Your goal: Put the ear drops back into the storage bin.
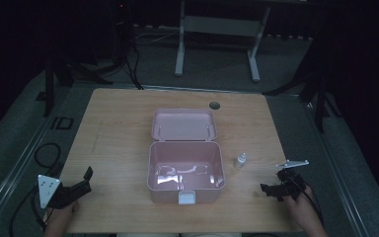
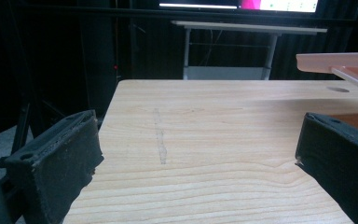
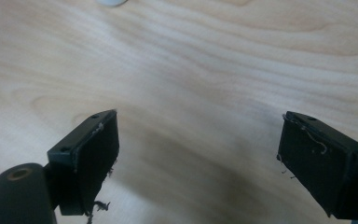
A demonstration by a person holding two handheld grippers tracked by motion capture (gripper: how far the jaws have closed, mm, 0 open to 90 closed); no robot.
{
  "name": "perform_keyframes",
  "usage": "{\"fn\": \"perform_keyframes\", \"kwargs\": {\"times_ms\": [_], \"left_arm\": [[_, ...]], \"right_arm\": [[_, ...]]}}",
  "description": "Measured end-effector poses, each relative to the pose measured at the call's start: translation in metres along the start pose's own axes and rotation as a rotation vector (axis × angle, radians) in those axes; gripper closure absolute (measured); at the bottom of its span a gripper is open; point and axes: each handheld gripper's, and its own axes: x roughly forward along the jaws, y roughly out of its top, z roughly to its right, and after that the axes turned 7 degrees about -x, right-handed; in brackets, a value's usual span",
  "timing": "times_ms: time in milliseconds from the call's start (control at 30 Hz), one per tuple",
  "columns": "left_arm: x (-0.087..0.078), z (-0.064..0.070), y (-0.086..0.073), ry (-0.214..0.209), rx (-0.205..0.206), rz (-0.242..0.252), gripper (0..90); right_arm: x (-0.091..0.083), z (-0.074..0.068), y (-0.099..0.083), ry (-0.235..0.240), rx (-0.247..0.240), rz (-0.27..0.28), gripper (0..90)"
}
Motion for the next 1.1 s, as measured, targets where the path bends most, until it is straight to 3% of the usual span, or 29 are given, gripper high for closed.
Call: {"fn": "perform_keyframes", "kwargs": {"times_ms": [67,167,667,800,1000,1100], "left_arm": [[0.000,0.000,0.000,-0.001,-0.001,-0.001,0.4],[0.000,0.000,0.000,-0.001,-0.001,0.001,0.4],[0.000,0.000,0.000,-0.002,-0.004,-0.003,0.4],[0.000,0.000,0.000,-0.002,-0.002,-0.002,0.4],[0.000,0.000,0.000,-0.003,-0.002,-0.004,0.4],[0.000,0.000,0.000,-0.003,0.000,-0.003,0.4]], "right_arm": [[-0.002,0.000,0.001,0.011,0.000,-0.019,11.8],[-0.006,-0.002,0.005,0.044,-0.010,-0.099,11.7],[-0.011,-0.007,0.020,0.116,-0.141,-0.316,11.5],[-0.010,-0.013,0.026,0.137,-0.207,-0.441,11.6],[-0.013,-0.011,0.035,0.167,-0.211,-0.504,11.6],[-0.012,-0.010,0.037,0.178,-0.213,-0.508,11.5]]}}
